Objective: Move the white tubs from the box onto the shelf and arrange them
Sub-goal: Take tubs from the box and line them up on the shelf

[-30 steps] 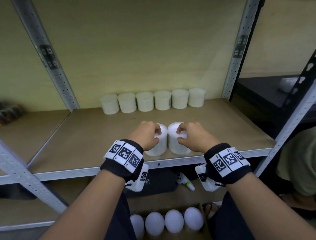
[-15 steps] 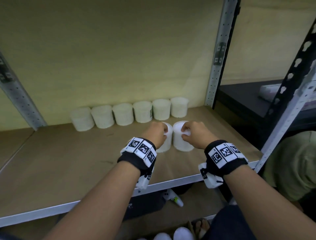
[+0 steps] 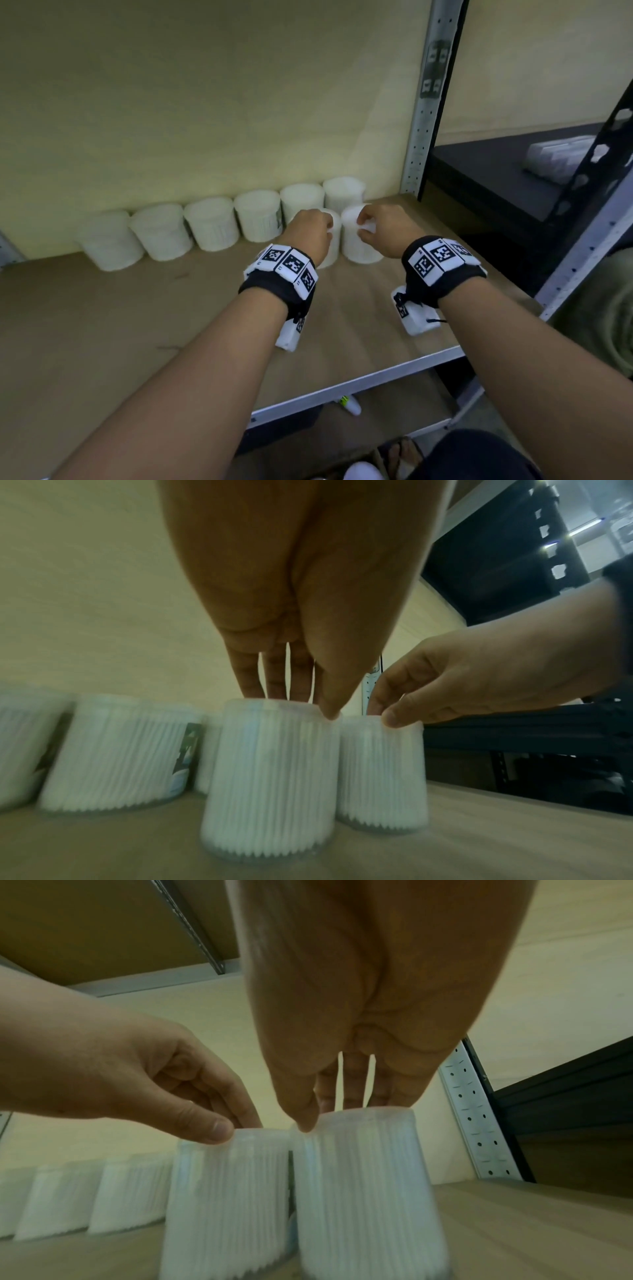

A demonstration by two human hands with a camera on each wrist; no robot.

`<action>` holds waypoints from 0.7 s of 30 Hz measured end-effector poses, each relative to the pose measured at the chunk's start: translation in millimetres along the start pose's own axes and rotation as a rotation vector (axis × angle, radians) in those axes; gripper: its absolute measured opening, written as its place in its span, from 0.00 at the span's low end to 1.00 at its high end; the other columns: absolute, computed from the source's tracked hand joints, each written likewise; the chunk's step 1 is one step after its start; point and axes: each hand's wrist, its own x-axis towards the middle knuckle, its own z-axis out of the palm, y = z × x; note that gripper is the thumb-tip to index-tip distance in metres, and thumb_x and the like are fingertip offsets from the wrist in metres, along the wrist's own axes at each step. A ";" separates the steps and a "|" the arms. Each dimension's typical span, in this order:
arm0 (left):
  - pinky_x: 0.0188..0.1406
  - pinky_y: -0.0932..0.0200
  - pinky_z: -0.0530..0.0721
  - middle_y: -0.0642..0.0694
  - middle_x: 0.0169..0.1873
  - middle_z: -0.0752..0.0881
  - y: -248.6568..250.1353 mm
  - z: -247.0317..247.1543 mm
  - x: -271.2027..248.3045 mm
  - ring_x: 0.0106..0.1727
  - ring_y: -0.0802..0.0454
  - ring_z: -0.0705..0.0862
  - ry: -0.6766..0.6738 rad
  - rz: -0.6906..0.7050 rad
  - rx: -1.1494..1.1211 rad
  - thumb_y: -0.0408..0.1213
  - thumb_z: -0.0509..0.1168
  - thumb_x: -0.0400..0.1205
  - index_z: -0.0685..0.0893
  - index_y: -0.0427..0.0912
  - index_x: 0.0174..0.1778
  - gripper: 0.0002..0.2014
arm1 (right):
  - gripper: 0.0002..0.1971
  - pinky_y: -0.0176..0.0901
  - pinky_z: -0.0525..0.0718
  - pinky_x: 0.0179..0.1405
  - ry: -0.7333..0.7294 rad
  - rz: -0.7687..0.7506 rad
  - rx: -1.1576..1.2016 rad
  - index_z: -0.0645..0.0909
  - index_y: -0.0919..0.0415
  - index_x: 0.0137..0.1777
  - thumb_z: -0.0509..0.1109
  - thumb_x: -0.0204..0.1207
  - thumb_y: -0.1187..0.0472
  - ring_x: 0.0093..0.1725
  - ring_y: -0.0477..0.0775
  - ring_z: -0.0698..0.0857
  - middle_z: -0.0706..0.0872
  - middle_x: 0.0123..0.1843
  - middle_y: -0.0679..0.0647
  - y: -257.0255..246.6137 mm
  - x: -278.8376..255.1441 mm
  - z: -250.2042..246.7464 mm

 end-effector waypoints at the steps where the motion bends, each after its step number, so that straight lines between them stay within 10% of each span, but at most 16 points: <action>1: 0.57 0.49 0.83 0.36 0.56 0.86 -0.3 1.7 3.2 0.59 0.40 0.84 0.005 0.000 -0.006 0.35 0.62 0.83 0.85 0.33 0.56 0.12 | 0.15 0.46 0.78 0.62 0.003 -0.006 -0.007 0.81 0.61 0.64 0.68 0.80 0.58 0.64 0.59 0.81 0.83 0.65 0.60 1.0 3.3 0.3; 21: 0.61 0.49 0.81 0.37 0.61 0.83 0.4 6.3 14.9 0.65 0.41 0.80 -0.004 -0.016 -0.007 0.35 0.61 0.83 0.82 0.37 0.64 0.14 | 0.18 0.43 0.76 0.62 0.012 -0.034 -0.082 0.78 0.58 0.69 0.66 0.81 0.57 0.65 0.58 0.80 0.81 0.69 0.58 5.5 20.5 -3.9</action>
